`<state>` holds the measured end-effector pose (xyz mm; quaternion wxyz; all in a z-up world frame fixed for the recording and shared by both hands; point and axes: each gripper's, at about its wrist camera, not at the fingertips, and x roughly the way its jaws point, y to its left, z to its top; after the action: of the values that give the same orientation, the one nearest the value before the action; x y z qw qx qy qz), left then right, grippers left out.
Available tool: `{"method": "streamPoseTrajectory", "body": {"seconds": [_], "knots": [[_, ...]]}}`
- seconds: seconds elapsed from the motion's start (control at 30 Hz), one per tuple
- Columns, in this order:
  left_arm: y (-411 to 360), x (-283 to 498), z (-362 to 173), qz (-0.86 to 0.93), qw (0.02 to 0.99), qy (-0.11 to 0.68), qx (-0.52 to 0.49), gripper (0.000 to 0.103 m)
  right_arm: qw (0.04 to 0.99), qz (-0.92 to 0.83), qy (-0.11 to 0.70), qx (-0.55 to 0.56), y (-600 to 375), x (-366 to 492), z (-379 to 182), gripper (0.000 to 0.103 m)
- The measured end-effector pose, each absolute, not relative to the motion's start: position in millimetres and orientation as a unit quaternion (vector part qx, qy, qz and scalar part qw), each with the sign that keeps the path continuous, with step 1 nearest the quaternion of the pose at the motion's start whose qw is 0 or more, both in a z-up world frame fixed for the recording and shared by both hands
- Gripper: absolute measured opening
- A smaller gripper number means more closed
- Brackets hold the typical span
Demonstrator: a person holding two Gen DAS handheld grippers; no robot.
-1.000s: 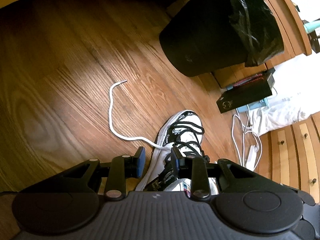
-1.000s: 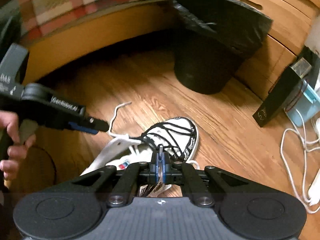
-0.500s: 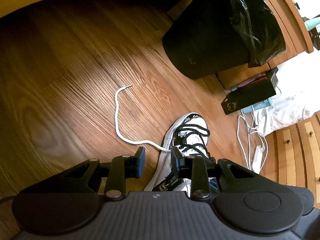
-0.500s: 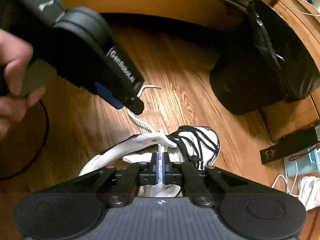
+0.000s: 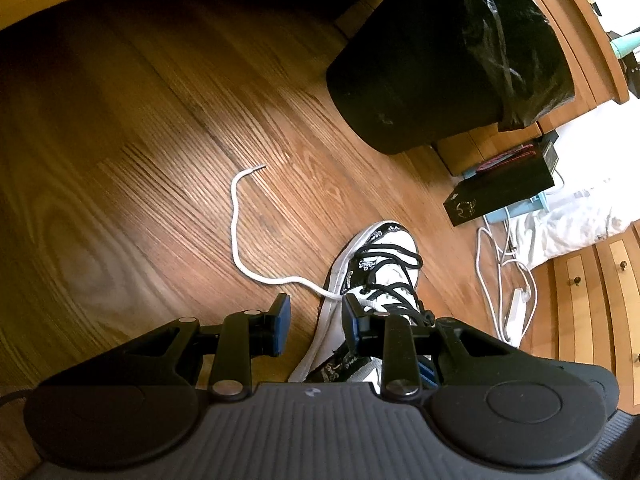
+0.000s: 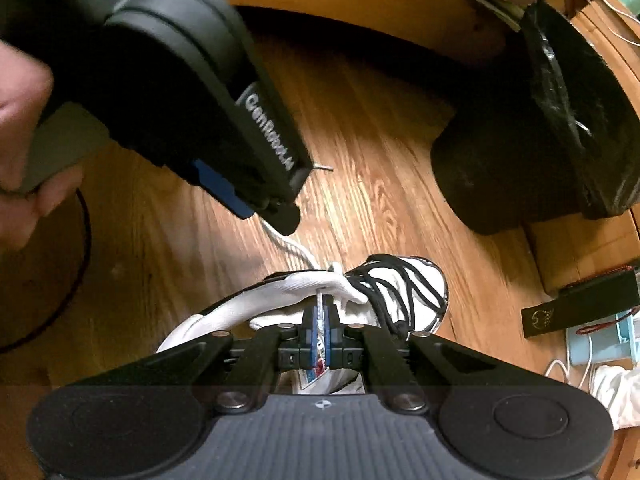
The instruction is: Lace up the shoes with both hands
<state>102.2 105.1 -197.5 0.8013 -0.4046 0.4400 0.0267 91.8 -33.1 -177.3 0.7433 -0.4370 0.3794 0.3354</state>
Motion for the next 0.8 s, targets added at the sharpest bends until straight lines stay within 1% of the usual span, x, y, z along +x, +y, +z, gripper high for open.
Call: {"method": "streamPoseTrajectory", "body": {"seconds": [0.47,0.8], "knots": [[105.5,102.0,-198.1,0.021,0.797,0.441,-0.412,0.031,0.759,0.332,0.38,-0.413,-27.2,96.1,-173.5,0.004],[104.8,101.7,-199.4,0.02,0.795,0.44,-0.418,0.031,0.763,0.336,0.364,-0.417,-32.3,88.0,-170.5,0.005]]}}
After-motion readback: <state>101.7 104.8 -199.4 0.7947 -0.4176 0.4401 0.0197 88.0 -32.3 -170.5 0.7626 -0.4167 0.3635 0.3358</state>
